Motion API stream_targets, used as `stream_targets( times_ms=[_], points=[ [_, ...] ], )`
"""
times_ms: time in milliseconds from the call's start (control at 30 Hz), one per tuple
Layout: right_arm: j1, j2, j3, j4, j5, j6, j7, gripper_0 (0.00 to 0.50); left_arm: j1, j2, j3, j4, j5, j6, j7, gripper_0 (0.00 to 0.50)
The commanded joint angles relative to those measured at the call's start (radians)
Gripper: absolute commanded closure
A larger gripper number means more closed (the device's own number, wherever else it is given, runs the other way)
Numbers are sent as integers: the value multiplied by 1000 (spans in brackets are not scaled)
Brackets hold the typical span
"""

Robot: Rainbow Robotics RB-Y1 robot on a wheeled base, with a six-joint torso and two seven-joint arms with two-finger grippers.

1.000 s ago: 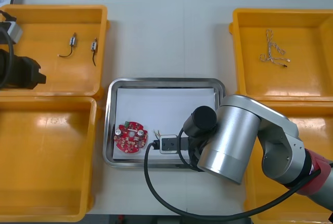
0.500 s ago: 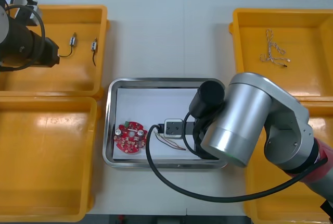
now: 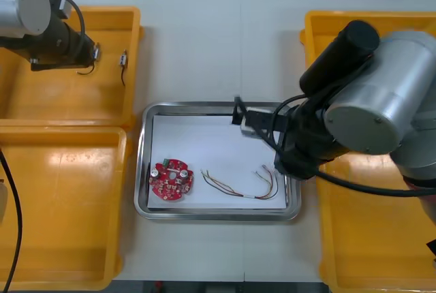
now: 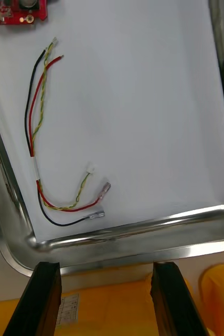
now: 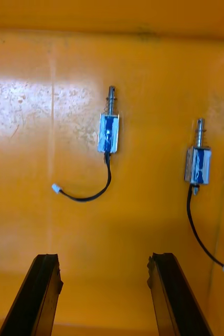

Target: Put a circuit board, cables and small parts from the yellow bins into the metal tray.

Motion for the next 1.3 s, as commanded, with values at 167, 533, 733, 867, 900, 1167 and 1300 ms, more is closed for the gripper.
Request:
stream_targets(
  times_ms=[167, 533, 733, 867, 900, 1167, 1300],
  points=[
    [-20, -85, -248, -46, -107, 4, -66, 0, -124, -32, -37, 156, -31, -143, -104, 0],
    [53, -145, -469, -46, -125, 4, -106, 0, -204, -32, -57, 365, -39, -307, -162, 0],
    [103, -166, -570, -46, -128, 4, -132, 0, -231, -32, -92, 449, -53, -386, -173, 0],
    [122, -185, -610, -46, -119, 4, -143, 0, -242, -32, -106, 492, -51, -426, -181, 0],
    [123, -188, -617, -44, -111, 4, -149, 0, -245, -32, -112, 506, -50, -439, -182, 0],
    [123, -215, -645, 0, -79, 4, -258, 0, -245, -43, -126, 556, -39, -499, -193, 0],
    [122, -229, -650, 16, -71, 4, -304, 0, -245, -49, -126, 576, -31, -518, -199, 0]
  ],
)
